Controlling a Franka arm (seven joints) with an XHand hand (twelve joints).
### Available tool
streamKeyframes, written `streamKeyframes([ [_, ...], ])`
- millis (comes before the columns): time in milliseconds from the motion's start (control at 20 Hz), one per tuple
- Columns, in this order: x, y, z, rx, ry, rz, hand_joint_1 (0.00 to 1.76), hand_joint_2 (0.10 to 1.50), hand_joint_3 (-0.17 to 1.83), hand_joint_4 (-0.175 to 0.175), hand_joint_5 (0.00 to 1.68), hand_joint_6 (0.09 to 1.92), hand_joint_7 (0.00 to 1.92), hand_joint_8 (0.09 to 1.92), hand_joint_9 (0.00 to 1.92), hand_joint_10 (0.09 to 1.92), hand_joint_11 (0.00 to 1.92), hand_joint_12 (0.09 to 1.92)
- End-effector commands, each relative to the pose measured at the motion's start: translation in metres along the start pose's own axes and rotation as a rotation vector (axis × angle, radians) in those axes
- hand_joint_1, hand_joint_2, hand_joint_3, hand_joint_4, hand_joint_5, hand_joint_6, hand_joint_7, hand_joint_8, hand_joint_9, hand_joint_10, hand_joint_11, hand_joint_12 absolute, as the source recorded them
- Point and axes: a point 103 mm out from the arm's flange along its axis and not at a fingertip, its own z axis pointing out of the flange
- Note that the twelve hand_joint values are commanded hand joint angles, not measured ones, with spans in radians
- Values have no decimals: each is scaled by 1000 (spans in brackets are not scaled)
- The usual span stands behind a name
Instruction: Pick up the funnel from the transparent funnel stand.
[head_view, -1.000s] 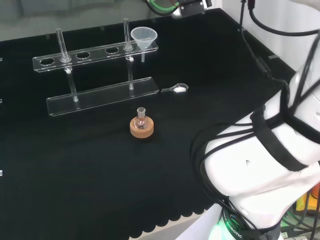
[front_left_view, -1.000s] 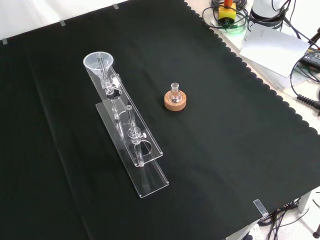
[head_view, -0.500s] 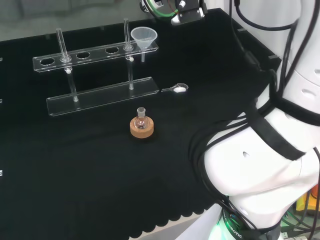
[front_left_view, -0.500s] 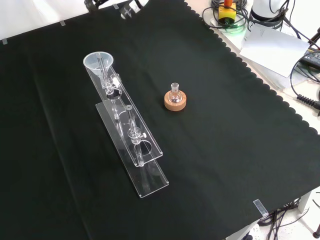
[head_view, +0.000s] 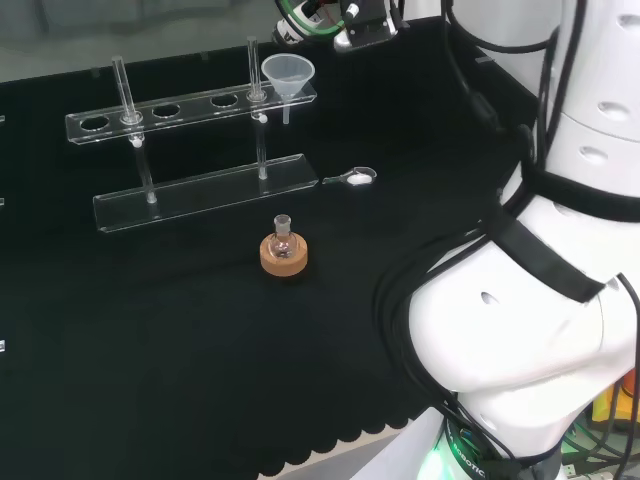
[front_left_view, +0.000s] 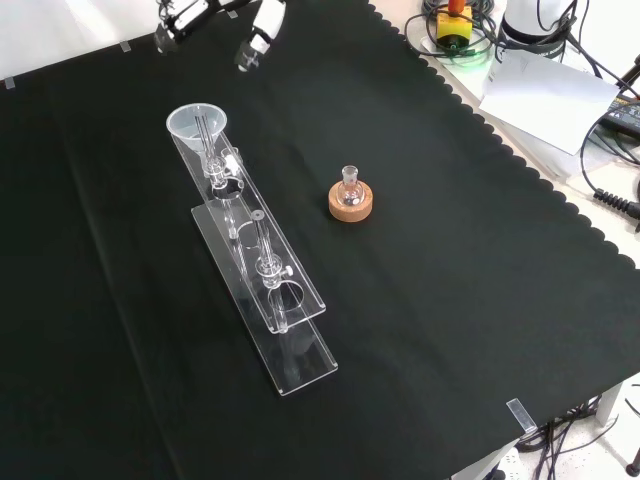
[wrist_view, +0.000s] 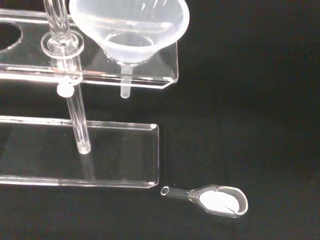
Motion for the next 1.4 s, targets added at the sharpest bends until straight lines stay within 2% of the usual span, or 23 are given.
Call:
streamKeyframes([
  [50,0,20,10,91,-12,-42,480,890,213,-2,186,87,26,631,222,736,156,1517],
  [200,3,28,12,135,-21,-56,507,840,229,-11,163,87,5,643,208,767,220,1531],
  [400,4,37,18,196,-34,-64,527,794,243,-48,70,87,0,512,154,797,274,1531],
  [650,5,46,22,182,-56,-68,565,761,264,-59,23,87,0,423,93,834,311,1525],
  [1400,3,63,38,193,-68,-76,608,746,287,-62,28,87,0,420,113,851,311,1522],
])
